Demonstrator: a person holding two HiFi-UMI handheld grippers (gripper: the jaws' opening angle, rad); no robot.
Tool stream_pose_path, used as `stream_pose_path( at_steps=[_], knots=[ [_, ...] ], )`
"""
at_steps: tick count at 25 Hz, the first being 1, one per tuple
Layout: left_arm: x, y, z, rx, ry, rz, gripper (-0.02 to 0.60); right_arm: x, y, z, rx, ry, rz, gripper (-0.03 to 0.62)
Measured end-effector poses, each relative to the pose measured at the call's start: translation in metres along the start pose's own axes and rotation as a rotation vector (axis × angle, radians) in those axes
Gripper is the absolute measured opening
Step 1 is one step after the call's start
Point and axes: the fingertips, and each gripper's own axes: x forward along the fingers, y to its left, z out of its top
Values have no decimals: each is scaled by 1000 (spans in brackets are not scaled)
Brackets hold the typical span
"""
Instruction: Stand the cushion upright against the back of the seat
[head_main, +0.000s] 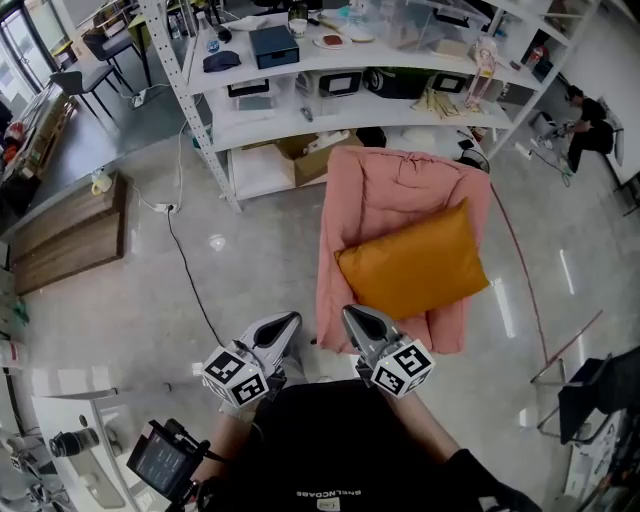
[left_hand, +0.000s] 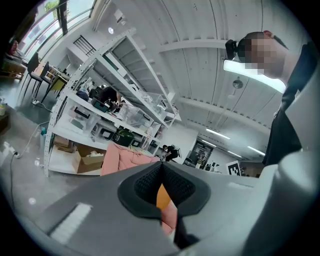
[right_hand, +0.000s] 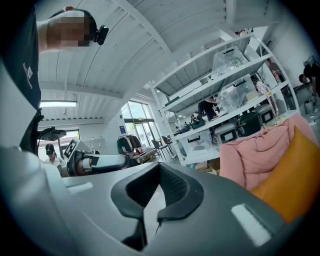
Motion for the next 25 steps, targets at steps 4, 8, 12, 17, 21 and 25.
stream_pose_path(
  at_steps=[4, 8, 12, 17, 21, 25],
  knots=[
    [12, 26, 10, -18, 24, -24, 17, 27, -11, 5, 9, -2, -23, 6],
    [25, 55, 21, -33, 47, -59, 17, 56, -19, 12, 8, 1, -51, 6],
    [42, 81, 38, -35, 75, -120, 17, 85, -32, 24, 12, -7, -106, 6],
    [63, 107, 58, -7, 117, -204, 17, 113, -54, 35, 5, -28, -181, 6],
    [85, 126, 70, -3, 161, -282, 15, 132, -70, 47, 15, -63, -262, 6],
    [107, 144, 76, 3, 204, -358, 15, 149, -88, 53, 19, -96, -337, 6]
  ],
)
